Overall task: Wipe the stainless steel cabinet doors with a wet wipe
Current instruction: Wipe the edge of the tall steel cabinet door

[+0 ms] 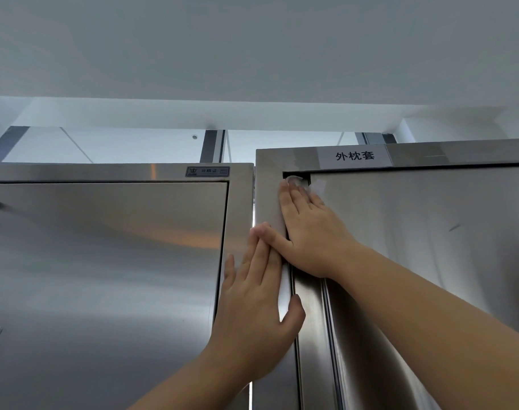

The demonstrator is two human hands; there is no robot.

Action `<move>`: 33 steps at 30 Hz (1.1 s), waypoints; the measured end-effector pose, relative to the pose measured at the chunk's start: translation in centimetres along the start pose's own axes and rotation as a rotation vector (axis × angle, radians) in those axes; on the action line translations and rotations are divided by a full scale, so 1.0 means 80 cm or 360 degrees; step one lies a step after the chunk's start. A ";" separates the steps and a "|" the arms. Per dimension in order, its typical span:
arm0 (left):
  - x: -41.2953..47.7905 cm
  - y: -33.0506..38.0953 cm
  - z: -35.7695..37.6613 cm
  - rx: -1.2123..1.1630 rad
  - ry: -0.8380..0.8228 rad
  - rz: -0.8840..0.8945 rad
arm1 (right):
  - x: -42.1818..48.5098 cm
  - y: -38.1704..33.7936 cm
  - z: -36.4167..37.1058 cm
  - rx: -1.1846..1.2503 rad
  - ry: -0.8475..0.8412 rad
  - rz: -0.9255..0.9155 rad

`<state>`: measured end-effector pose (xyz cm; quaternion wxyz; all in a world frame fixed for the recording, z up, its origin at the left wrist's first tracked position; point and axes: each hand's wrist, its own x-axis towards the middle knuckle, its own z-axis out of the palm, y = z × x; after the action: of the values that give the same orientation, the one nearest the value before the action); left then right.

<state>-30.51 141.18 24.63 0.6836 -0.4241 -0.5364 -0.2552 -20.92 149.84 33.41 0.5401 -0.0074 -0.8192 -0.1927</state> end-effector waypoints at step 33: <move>0.024 -0.028 -0.063 -0.0026 -0.0362 -0.0112 | -0.062 -0.018 0.031 -0.0056 0.0089 -0.0060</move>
<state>-29.13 135.95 26.83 0.6053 -0.4368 -0.6231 -0.2337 -21.36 150.32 27.73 0.5589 0.0039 -0.8002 -0.2173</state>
